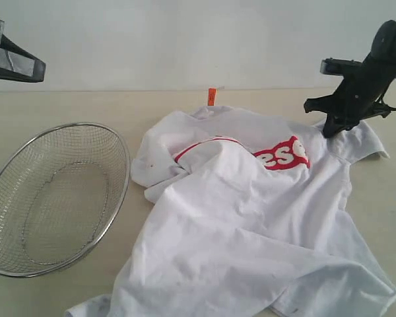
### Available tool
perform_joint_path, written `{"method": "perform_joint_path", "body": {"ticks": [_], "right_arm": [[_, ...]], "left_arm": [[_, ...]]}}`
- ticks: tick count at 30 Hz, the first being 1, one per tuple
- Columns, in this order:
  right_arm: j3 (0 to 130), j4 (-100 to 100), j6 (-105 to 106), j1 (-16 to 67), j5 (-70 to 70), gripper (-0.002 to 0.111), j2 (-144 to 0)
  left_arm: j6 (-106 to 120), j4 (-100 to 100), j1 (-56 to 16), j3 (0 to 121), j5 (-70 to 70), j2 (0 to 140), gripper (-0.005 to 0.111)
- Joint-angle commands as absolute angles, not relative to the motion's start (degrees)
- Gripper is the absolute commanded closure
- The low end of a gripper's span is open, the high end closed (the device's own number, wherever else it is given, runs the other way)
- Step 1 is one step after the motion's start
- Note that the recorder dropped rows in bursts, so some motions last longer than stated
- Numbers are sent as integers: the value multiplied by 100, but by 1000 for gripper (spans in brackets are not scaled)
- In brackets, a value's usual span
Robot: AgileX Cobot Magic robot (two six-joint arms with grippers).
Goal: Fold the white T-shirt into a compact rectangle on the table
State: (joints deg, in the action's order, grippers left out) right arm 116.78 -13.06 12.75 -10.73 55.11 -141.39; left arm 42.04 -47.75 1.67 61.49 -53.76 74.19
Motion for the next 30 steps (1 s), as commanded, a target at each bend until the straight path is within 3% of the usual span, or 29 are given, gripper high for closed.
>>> {"method": "perform_joint_path", "body": {"ticks": [1,14,21,30], "right_arm": [[12197,-997,1199,-1090,5660,109,-14567],[13140,-1118,933,-1418,6053,109,-14805],[13216,-3339,1616,-1628,6040,109,-14595],[13150,-3650,1915,-1603,6433,109,-14085]], "left_arm": [[4229,-4859,132,6125,-5345,7436,102],[4229,-4859,132,6125,-5270,7436,102],[4242,-4859,132,6125,-5229,7436,102],[4242,-4859,132,6125,-5257,7436,102]]}}
